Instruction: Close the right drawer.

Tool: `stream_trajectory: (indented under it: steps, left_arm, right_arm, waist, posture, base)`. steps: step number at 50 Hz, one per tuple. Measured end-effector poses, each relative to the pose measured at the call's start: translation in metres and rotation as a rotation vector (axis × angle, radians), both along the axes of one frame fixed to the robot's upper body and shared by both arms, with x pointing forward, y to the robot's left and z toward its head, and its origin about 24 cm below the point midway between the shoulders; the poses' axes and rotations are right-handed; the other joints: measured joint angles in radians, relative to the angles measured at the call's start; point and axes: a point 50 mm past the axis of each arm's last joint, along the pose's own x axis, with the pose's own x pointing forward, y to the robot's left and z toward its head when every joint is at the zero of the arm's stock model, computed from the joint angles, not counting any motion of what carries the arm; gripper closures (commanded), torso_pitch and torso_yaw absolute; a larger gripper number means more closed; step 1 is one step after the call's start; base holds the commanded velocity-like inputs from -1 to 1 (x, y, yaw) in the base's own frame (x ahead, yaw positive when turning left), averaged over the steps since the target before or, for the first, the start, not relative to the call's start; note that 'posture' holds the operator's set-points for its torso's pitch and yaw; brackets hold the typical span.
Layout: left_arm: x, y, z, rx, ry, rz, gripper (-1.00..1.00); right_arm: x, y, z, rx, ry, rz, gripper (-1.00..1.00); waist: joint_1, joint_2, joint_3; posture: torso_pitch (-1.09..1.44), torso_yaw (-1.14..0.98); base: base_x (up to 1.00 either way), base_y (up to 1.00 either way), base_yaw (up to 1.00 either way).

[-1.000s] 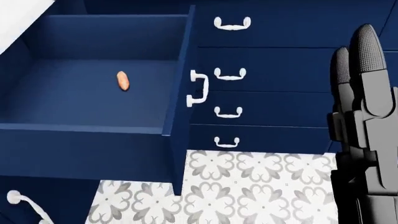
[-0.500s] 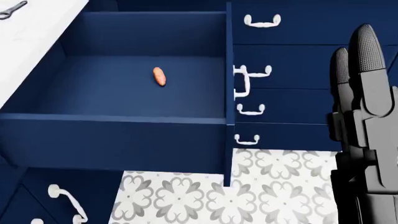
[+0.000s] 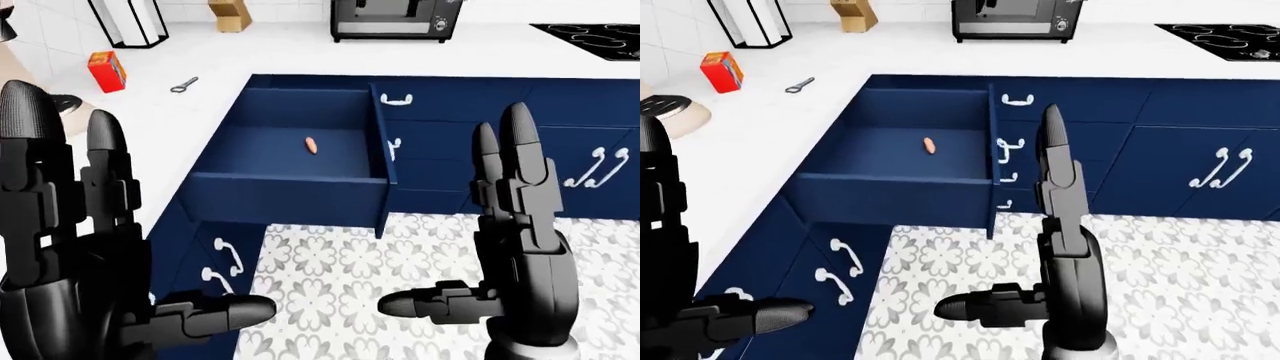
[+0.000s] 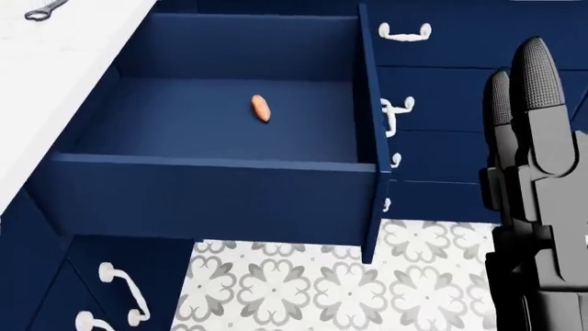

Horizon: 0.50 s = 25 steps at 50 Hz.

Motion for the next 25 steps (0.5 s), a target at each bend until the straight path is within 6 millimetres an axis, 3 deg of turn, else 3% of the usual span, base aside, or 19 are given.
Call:
stream_trajectory:
  steps: [2, 4, 7, 12, 18, 19, 21, 23, 25]
  left_arm:
    - [-0.001, -0.0003, 0.0008, 0.002, -0.006, -0.002, -1.0]
    - [0.0001, -0.0022, -0.0014, -0.008, 0.006, -0.015, -1.0]
    - [0.0006, -0.0014, -0.0021, -0.003, 0.014, -0.011, -1.0]
    - [-0.0013, -0.0022, 0.0006, -0.002, -0.006, -0.015, -1.0]
    - [-0.0007, -0.0017, 0.0005, 0.002, -0.006, -0.01, -1.0]
    - [0.0003, -0.0005, -0.0006, 0.001, 0.001, -0.002, -1.0]
    - [0.0027, 0.0006, -0.0045, -0.006, 0.027, 0.007, -1.0]
    - [0.0027, 0.0004, -0.0049, -0.005, 0.033, 0.006, -1.0]
    - [0.0009, -0.0006, -0.0022, -0.002, 0.015, 0.0, -1.0]
  right_arm:
    - [-0.0009, -0.0002, 0.0008, 0.0, -0.006, -0.001, -1.0]
    - [0.0006, -0.0026, -0.0017, -0.006, 0.008, -0.015, -1.0]
    - [0.0008, -0.0024, -0.0025, -0.003, 0.015, -0.017, -1.0]
    - [-0.0015, -0.0018, 0.0012, -0.003, -0.012, -0.012, -1.0]
    - [0.0003, -0.0012, -0.0007, 0.001, -0.003, -0.01, -1.0]
    - [0.0017, 0.0004, -0.0024, 0.003, 0.007, -0.001, -1.0]
    - [0.0031, 0.0016, -0.0059, -0.003, 0.03, 0.007, -1.0]
    - [0.0025, 0.0007, -0.0054, -0.005, 0.03, 0.003, -1.0]
    - [0.0009, -0.0002, -0.0023, -0.004, 0.011, -0.003, -1.0]
  waist:
    - [-0.003, -0.03, -0.006]
    - [-0.013, -0.014, -0.005]
    - [-0.006, -0.02, -0.014]
    - [-0.01, 0.024, -0.005]
    - [-0.021, 0.094, -0.014]
    - [-0.012, 0.08, -0.006]
    - [-0.003, 0.086, 0.003]
    - [0.002, 0.087, -0.004]
    - [0.002, 0.074, -0.008]
  posture:
    - [0.0, 0.0]
    - [0.0, 0.0]
    - [0.0, 0.0]
    - [0.0, 0.0]
    - [0.0, 0.0]
    - [0.0, 0.0]
    - [0.0, 0.0]
    - [0.0, 0.0]
    - [0.0, 0.0]
  base:
    - [0.27, 0.0, 0.0]
    - [0.27, 0.0, 0.0]
    - [0.26, 0.0, 0.0]
    - [0.27, 0.0, 0.0]
    - [0.26, 0.0, 0.0]
    - [0.26, 0.0, 0.0]
    - [0.27, 0.0, 0.0]
    - [0.27, 0.0, 0.0]
    - [0.27, 0.0, 0.0]
